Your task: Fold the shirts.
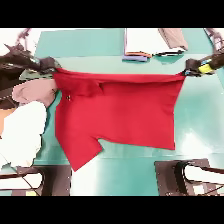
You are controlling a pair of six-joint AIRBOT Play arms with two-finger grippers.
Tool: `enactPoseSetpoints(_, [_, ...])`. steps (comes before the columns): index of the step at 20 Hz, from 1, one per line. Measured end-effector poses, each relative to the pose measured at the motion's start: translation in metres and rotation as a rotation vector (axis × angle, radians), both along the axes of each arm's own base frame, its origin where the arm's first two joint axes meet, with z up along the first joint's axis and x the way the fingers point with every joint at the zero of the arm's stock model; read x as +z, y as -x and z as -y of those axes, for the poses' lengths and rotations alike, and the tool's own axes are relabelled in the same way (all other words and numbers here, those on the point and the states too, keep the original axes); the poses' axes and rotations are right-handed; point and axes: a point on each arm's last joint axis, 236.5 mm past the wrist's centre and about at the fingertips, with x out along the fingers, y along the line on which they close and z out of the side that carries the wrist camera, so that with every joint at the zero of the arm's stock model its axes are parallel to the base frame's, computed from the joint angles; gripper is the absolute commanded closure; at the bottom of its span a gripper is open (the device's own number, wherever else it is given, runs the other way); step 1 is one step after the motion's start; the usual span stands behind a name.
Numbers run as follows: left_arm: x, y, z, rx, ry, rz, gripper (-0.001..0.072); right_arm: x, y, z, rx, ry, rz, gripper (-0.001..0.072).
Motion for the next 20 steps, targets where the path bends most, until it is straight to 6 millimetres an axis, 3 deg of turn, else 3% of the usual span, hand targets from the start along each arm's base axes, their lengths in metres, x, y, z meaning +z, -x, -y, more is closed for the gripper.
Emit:
enactPoseSetpoints(3, [-0.037, -0.021, 0.001, 0.008, 0.013, -0.02, 0.0684, -0.027, -0.033, 0.003, -0.006, 0.008, -0.009, 0.0698])
enactPoseSetpoints(7, [-0.054, -0.031, -0.007, 0.021, 0.013, -0.024, 0.0683, -0.029, -0.056, 0.005, -0.002, 0.019, 0.013, 0.0699])
enactPoseSetpoints(11, [-0.075, -0.016, -0.019, -0.009, -0.028, -0.096, 0.0684, -0.054, -0.036, 0.004, 0.005, 0.023, -0.046, 0.0699])
enactPoseSetpoints(17, [-0.121, 0.017, -0.022, -0.059, -0.066, -0.217, 0.0683, -0.106, 0.004, -0.004, -0.002, 0.013, -0.148, 0.0695])
enactPoseSetpoints(18, [-0.126, 0.022, -0.022, -0.064, -0.069, -0.231, 0.0682, -0.113, 0.009, -0.007, 0.0, 0.012, -0.16, 0.0675])
enactPoseSetpoints(19, [-0.13, 0.026, -0.022, -0.069, -0.071, -0.243, 0.0677, -0.118, 0.013, -0.009, 0.0, 0.007, -0.171, 0.0475])
enactPoseSetpoints(20, [-0.133, 0.029, -0.022, -0.074, -0.074, -0.254, 0.044, -0.121, 0.016, -0.01, 0.0, 0.003, -0.178, 0.0371])
